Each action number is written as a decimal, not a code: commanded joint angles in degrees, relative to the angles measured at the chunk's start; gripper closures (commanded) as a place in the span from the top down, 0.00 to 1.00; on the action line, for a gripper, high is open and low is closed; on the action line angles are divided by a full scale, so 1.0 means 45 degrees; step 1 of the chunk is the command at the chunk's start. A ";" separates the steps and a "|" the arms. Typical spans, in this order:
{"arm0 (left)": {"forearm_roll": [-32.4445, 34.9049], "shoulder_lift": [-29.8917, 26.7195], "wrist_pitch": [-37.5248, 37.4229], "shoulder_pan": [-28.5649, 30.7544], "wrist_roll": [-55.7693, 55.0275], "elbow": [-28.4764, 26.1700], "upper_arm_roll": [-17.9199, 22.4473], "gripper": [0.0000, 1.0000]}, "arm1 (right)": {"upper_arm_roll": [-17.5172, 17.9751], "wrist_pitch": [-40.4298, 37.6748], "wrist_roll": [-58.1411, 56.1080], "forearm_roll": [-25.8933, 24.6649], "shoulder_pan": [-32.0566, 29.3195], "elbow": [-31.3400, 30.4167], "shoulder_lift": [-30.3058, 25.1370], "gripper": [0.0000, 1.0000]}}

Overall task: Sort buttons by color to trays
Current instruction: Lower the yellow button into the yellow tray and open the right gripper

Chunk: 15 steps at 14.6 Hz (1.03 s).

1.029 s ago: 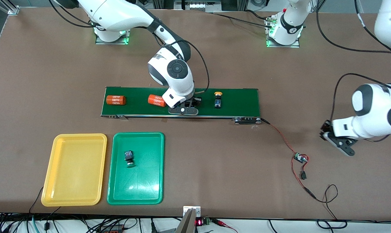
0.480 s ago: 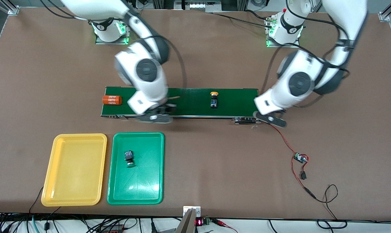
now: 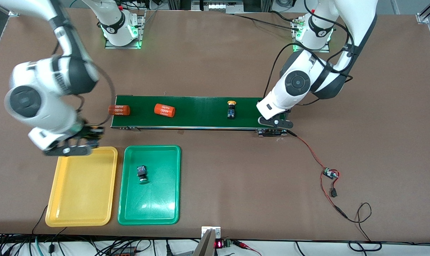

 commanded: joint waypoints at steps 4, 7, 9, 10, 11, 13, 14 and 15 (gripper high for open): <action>-0.0265 0.0211 0.1954 0.0014 0.0109 -0.0867 0.0090 0.00 | -0.0116 0.3034 -0.3069 -0.0122 -0.2004 0.1463 0.3462 0.00; -0.0264 0.0172 0.1935 0.0014 -0.0007 -0.0848 0.0090 0.83 | -0.0624 0.5451 -0.3422 -0.0161 -0.1927 0.1818 0.5026 0.00; -0.0265 -0.0430 0.1818 0.0169 0.0070 -0.0770 0.0109 1.00 | -0.0801 0.6589 -0.3423 -0.0393 -0.1887 0.1838 0.5731 0.01; -0.0284 -0.0762 0.1779 0.0209 0.0032 -0.0634 0.0225 1.00 | -0.0860 0.6942 -0.3461 -0.0492 -0.1906 0.1838 0.5870 0.08; -0.0303 -0.1094 0.1720 0.0209 -0.0027 -0.0382 0.0574 1.00 | -0.0861 0.6965 -0.3462 -0.0493 -0.1907 0.1818 0.5890 0.26; -0.0284 -0.1447 0.1312 0.0267 -0.0027 0.0048 0.1472 1.00 | -0.0841 0.6926 -0.3423 -0.0454 -0.1906 0.1818 0.5794 0.72; -0.0284 -0.1604 0.1078 0.0500 -0.0008 0.0225 0.1882 1.00 | -0.0841 0.6868 -0.3423 -0.0454 -0.1907 0.1818 0.5696 0.87; -0.0245 -0.1644 0.0882 0.0676 -0.0066 0.0342 0.2312 1.00 | -0.0822 0.6558 -0.3423 -0.0454 -0.1907 0.1780 0.5560 0.99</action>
